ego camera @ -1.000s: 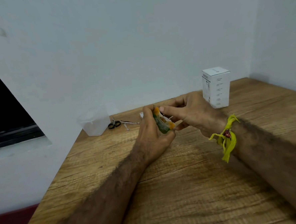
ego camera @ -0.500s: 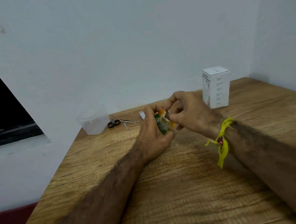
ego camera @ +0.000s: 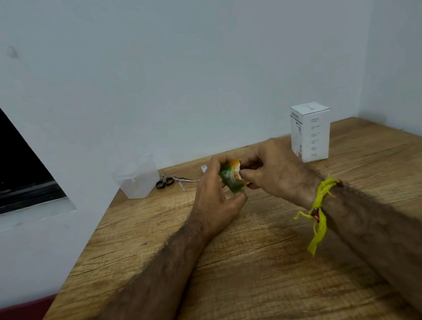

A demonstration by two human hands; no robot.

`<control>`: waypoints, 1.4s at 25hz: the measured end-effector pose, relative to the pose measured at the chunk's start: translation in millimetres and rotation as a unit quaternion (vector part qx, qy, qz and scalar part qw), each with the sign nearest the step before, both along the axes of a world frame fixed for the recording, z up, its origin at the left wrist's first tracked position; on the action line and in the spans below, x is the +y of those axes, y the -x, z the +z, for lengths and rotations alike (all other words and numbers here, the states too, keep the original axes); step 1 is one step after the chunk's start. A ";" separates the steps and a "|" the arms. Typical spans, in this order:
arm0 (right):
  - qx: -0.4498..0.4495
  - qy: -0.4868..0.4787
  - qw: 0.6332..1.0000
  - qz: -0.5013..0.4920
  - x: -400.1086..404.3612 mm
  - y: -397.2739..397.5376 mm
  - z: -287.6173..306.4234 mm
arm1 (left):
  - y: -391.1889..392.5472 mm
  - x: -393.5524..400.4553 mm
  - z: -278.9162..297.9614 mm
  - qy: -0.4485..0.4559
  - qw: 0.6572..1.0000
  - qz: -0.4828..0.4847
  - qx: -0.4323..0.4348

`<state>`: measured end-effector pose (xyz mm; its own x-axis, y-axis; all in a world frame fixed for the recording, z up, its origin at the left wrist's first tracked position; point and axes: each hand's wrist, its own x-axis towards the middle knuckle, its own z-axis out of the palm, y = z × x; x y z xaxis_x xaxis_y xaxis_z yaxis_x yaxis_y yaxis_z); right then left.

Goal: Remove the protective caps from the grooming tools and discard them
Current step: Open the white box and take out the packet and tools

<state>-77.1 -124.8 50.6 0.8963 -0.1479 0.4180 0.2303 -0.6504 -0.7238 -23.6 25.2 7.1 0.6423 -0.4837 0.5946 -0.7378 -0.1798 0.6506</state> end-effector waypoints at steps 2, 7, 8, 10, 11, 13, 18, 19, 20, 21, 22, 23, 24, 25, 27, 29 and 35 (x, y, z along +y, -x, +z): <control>0.041 0.035 0.998 0.014 1.7 2.5 -0.2 | 0.2 -0.1 0.4 -0.006 1.000 0.004 -0.020; 0.155 -0.038 0.984 0.074 8.3 4.3 -0.3 | -1.4 -1.9 -1.8 -0.018 1.000 0.010 -0.020; 0.174 -0.044 0.980 0.087 8.3 5.4 1.1 | -1.9 -1.2 -1.7 -0.017 1.000 0.012 -0.020; 0.182 -0.041 0.976 0.109 7.9 7.2 3.0 | -3.4 0.5 -1.1 -0.013 1.000 0.014 -0.020; 0.173 -0.046 0.978 0.106 7.9 7.8 3.6 | -3.9 1.1 -0.7 -0.010 1.000 0.016 -0.020; 0.161 -0.086 0.980 0.082 8.4 6.4 2.3 | -4.1 1.3 0.1 -0.009 0.999 0.029 -0.022; 0.199 -0.203 0.955 0.081 8.4 2.0 0.9 | -4.6 0.9 0.4 -0.027 0.997 0.048 -0.047; 0.192 -0.192 0.959 0.085 7.7 3.0 1.3 | -4.4 1.3 0.6 -0.027 0.997 0.051 -0.045; 0.176 -0.167 0.966 0.086 7.4 4.4 1.5 | -4.3 2.0 0.6 -0.026 0.997 0.053 -0.041; 0.154 -0.147 0.974 0.081 7.4 5.3 1.4 | -4.6 2.5 0.6 -0.025 0.997 0.056 -0.037; 0.132 -0.143 0.978 0.070 6.8 5.3 0.9 | -5.1 3.1 0.4 -0.025 0.997 0.058 -0.033; 0.116 -0.162 0.978 0.057 6.1 4.8 0.5 | -5.6 3.1 0.6 -0.024 0.998 0.059 -0.030; 0.111 -0.195 0.973 0.048 4.9 4.1 0.7 | -6.3 2.8 0.4 -0.023 0.997 0.061 -0.031; 0.119 -0.235 0.963 0.046 3.4 3.3 1.4 | -7.0 2.0 0.2 -0.020 0.997 0.063 -0.036; 0.142 -0.316 0.936 0.057 0.8 3.3 3.2 | -7.4 0.0 -0.7 -0.012 0.997 0.060 -0.049; 0.154 -0.369 0.915 0.058 -0.4 2.4 4.2 | -6.8 -0.8 -1.8 0.002 0.998 0.054 -0.040; 0.059 -0.495 0.867 0.029 -4.8 -7.8 5.5 | -6.1 0.4 -2.3 -0.006 0.994 0.105 -0.011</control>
<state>-69.4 -129.6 56.1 0.9419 -0.3354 0.0175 0.1286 0.3120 -0.9413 -17.5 25.6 4.8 0.7168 -0.3469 0.6049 -0.6971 -0.3390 0.6317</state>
